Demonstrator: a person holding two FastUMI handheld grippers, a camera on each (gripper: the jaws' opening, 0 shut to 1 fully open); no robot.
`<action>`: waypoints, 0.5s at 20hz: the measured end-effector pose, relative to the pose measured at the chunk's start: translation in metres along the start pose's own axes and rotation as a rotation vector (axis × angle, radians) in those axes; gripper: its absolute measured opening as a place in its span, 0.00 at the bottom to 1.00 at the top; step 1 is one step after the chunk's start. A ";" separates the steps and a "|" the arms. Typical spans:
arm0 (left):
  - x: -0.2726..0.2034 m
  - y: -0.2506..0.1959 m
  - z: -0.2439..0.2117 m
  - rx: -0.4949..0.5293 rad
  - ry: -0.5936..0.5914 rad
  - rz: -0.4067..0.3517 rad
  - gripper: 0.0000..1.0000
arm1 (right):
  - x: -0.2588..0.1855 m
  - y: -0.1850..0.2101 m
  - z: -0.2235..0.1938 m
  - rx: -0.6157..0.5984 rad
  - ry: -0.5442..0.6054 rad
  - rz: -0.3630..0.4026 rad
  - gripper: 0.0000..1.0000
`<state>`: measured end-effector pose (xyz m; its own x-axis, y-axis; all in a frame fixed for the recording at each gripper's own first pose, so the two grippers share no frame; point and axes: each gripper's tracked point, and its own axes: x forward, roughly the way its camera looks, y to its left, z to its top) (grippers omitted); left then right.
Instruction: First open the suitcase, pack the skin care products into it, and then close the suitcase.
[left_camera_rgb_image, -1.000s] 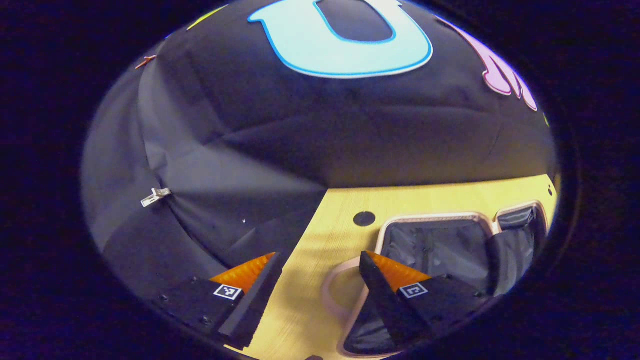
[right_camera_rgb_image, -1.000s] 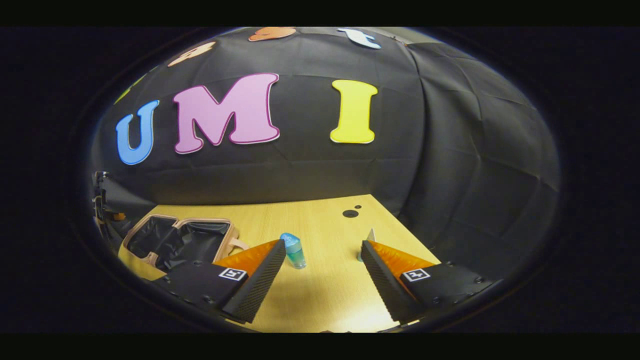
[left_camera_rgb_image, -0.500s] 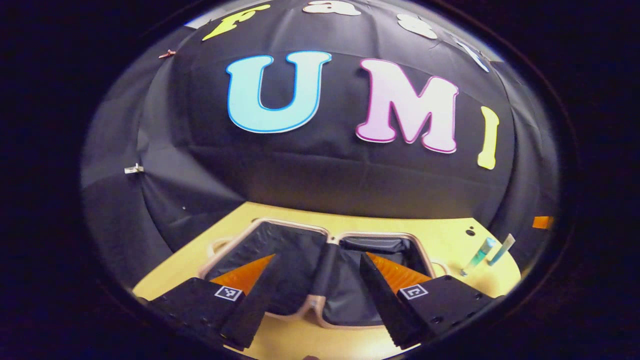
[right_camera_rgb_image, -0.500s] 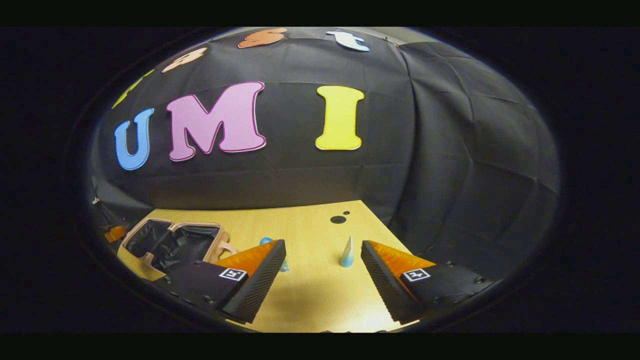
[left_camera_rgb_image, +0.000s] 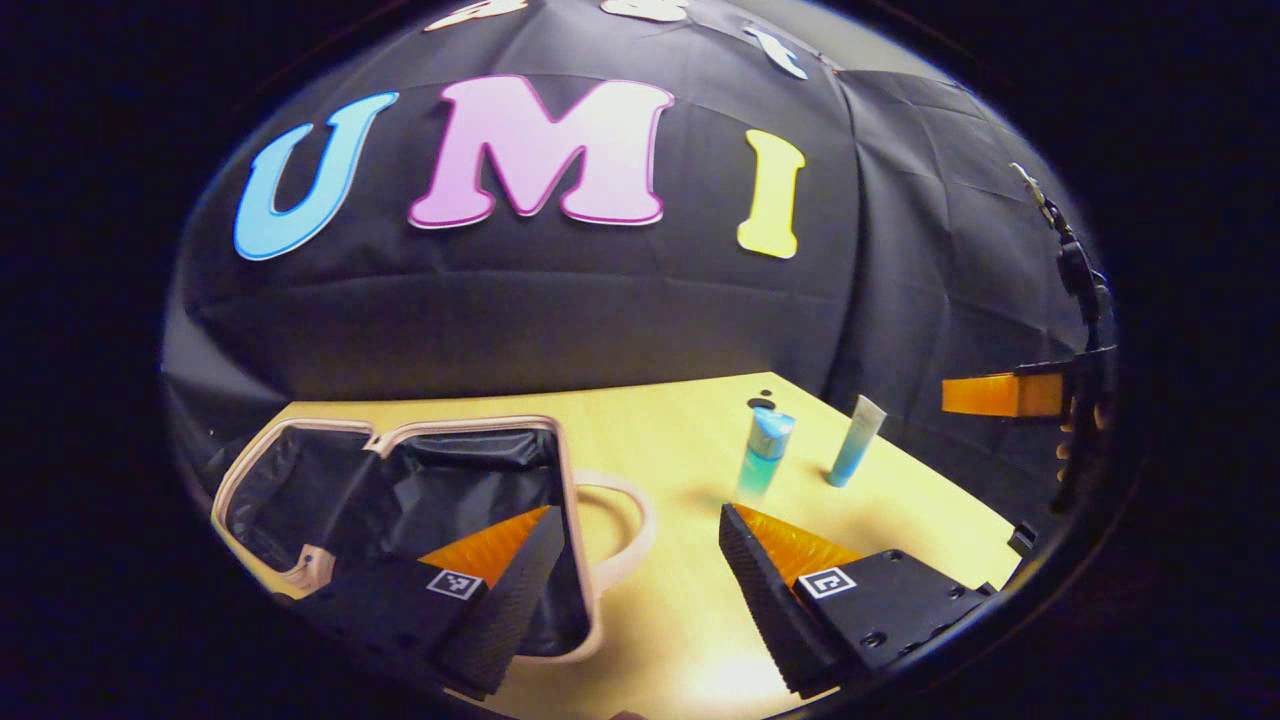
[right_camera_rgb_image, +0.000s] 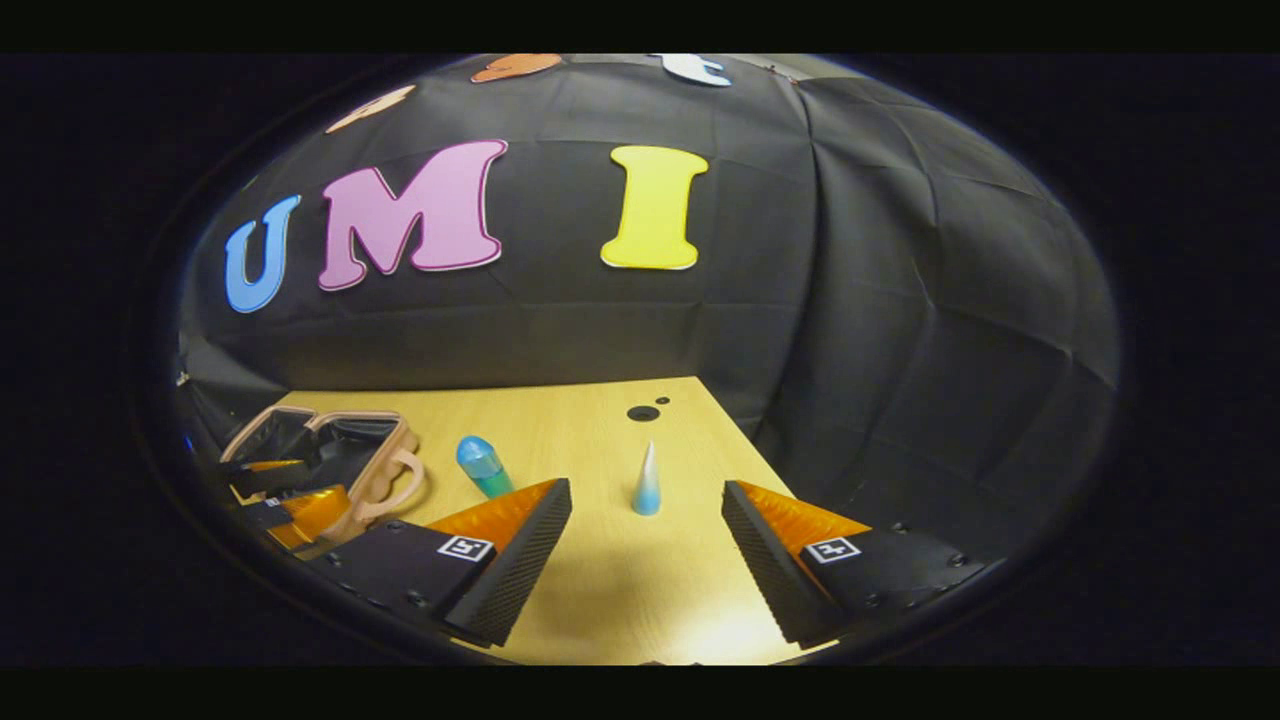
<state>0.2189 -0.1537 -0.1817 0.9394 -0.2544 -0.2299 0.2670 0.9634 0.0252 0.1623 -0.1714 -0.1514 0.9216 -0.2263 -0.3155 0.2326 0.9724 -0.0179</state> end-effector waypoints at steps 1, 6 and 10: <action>0.014 -0.019 0.000 0.008 0.004 -0.034 0.99 | 0.003 -0.003 -0.003 -0.006 0.002 -0.001 0.97; 0.088 -0.064 -0.029 0.027 0.078 -0.083 0.99 | 0.024 -0.006 -0.018 -0.036 0.010 0.019 0.96; 0.137 -0.070 -0.042 0.044 0.116 -0.061 0.99 | 0.051 -0.003 -0.039 -0.048 0.048 0.036 0.97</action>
<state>0.3198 -0.2521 -0.2560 0.8909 -0.2980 -0.3428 0.3341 0.9412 0.0500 0.1966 -0.1837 -0.2042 0.9128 -0.1891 -0.3620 0.1834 0.9817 -0.0504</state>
